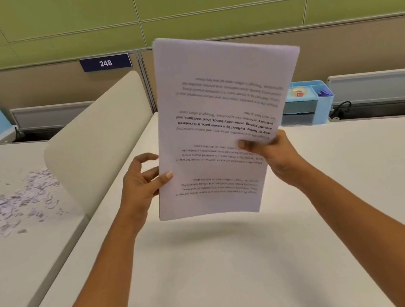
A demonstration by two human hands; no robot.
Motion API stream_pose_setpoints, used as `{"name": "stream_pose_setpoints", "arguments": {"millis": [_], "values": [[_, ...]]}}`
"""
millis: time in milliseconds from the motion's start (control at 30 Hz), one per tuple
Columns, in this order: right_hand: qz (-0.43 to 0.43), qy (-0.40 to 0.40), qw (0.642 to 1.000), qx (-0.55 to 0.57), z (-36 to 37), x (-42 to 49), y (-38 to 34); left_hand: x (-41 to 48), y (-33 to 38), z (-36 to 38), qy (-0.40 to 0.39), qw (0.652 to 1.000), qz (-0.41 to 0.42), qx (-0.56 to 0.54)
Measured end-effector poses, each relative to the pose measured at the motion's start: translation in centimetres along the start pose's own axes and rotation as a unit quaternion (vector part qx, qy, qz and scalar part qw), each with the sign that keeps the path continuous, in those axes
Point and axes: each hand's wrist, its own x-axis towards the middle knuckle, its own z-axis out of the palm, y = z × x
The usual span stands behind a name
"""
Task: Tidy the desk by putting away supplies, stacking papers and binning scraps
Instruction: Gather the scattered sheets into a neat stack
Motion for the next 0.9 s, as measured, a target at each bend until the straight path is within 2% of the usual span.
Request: {"name": "stream_pose_setpoints", "arguments": {"millis": [200,467,733,900], "values": [[0.003,-0.031,0.999,-0.041,1.5,0.0,-0.7,0.8,0.3,1.4,-0.013,0.999,-0.001,-0.040],[-0.013,0.056,0.997,-0.058,3.2,0.1,-0.1,0.8,-0.2,3.6,0.126,0.992,0.030,0.008],[0.059,0.063,0.996,-0.039,2.5,-2.1,4.0,-0.3,-2.6,3.9,0.118,0.992,-0.039,0.011],[0.049,0.073,0.995,-0.036,2.5,-1.2,2.7,0.3,-1.2,3.9,0.117,0.993,-0.021,0.001]]}}
